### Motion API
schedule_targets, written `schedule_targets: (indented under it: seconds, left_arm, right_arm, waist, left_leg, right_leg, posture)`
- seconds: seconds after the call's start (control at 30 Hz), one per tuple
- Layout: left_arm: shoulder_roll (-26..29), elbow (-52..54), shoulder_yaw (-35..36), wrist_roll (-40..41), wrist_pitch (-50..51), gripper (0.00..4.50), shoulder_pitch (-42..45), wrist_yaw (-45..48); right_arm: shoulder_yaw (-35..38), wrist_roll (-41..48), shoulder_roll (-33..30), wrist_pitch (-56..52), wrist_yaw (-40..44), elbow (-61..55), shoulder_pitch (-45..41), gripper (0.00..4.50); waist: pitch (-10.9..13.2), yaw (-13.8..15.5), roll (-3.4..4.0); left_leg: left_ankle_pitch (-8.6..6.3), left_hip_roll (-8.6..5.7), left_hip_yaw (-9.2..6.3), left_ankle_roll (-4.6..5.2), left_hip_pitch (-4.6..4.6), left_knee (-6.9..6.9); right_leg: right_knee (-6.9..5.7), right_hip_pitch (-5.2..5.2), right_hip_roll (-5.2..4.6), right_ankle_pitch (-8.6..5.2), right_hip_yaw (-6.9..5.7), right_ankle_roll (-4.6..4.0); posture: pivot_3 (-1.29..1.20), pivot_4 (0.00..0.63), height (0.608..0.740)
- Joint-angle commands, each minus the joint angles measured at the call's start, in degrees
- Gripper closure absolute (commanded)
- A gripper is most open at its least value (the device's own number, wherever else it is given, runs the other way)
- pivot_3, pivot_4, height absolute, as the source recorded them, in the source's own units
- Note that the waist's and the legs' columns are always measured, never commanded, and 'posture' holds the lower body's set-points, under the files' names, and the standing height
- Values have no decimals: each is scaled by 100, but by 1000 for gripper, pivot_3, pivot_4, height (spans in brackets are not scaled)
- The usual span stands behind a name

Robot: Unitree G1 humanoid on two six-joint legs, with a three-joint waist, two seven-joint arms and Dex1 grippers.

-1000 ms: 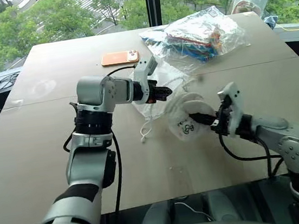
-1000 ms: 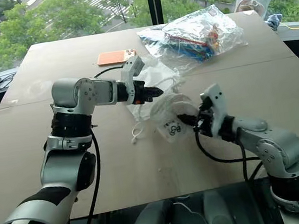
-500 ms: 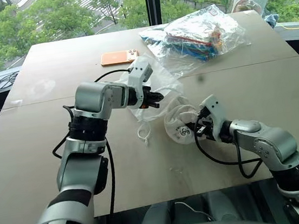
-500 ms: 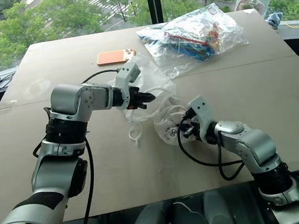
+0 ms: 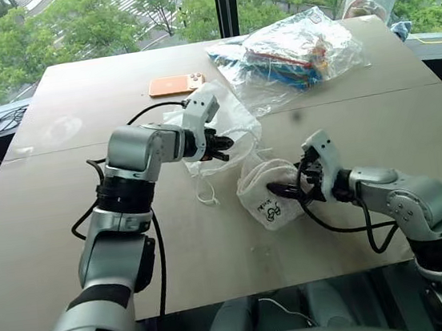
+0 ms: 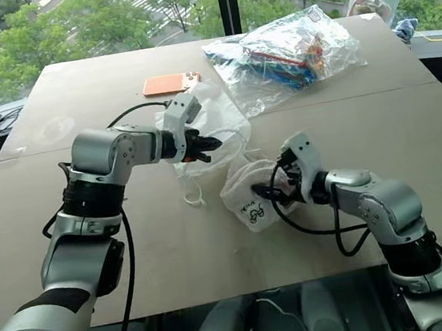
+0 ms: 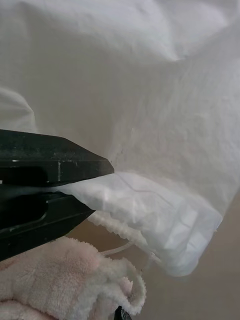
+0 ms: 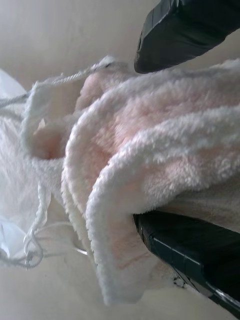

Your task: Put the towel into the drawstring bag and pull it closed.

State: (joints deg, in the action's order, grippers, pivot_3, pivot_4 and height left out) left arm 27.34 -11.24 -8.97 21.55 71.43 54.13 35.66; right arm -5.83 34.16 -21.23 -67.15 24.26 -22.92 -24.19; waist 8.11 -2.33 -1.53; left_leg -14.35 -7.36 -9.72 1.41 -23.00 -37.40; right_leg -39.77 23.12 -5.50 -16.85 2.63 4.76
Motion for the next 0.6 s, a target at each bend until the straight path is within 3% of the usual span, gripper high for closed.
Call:
schedule_targets:
  seconds: [0.03,0.2,0.37,0.47,0.6]
  left_arm:
    - [20,345,190,66,104,4500,14,-43]
    - [-27,428,248,99,188,4500,-29,-111]
    - [-123,417,433,205,194,4500,-51,-116]
    - [-159,367,495,203,200,4500,-20,-161]
    - [-180,284,563,179,209,4500,-15,-190]
  right_arm:
    - [-406,-61,-56,-102,151,136,-292,60]
    - [-1171,-397,-109,-227,276,850,-462,60]
    - [-1839,-864,-119,383,632,1440,-349,60]
    - [-2057,-1181,-197,942,796,1353,-202,862]
    - [-1737,-1188,-197,1437,922,731,38,2712]
  waist:
    - [0,-3,0]
    - [-1,-8,0]
    - [-11,-43,-7]
    - [-13,-65,-8]
    - [-13,-58,-8]
  left_leg:
    - [0,0,1,0,0,0]
    - [0,0,0,0,0,-2]
    - [0,4,3,0,27,-2]
    - [-1,9,4,1,65,-1]
    - [-1,12,3,1,80,7]
  right_leg:
    - [0,0,-1,0,0,0]
    - [0,0,-1,0,-1,0]
    - [0,-15,5,0,2,0]
    - [-1,-51,12,0,2,0]
    - [-2,-62,14,0,1,0]
  posture:
    - [0,150,740]
    - [0,150,740]
    - [0,150,740]
    - [0,150,740]
    - [0,150,740]
